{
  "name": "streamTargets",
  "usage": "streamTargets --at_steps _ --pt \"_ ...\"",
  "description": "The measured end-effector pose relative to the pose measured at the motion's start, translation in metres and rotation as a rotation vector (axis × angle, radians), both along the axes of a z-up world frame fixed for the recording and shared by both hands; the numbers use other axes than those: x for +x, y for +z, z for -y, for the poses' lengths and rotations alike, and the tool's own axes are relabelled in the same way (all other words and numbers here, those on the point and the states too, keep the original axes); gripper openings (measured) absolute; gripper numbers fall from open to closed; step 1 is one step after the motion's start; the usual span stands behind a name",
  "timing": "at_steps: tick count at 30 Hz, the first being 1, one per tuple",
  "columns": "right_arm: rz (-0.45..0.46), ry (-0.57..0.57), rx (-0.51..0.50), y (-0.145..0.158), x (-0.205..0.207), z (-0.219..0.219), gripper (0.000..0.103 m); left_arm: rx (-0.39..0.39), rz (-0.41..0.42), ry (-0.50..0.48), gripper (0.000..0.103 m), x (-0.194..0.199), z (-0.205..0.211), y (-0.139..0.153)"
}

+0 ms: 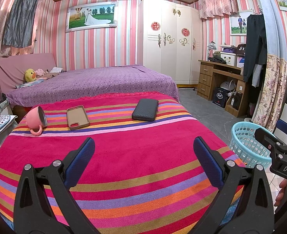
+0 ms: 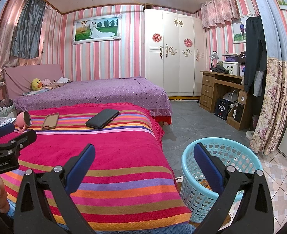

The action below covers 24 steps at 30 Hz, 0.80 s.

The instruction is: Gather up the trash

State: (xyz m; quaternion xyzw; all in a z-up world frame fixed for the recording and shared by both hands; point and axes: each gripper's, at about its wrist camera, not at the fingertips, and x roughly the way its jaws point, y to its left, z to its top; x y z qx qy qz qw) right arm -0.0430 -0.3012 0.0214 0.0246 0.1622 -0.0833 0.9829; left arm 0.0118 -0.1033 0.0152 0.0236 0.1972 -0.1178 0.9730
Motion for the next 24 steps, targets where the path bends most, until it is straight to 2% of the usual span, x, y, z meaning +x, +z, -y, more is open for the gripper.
streamTargets --at_steps 24 --pt "-0.005 0.002 -0.001 -0.0021 0.0029 -0.0018 0.098 0.0 0.006 0.005 0.098 0.0045 -0.0059 0.0044"
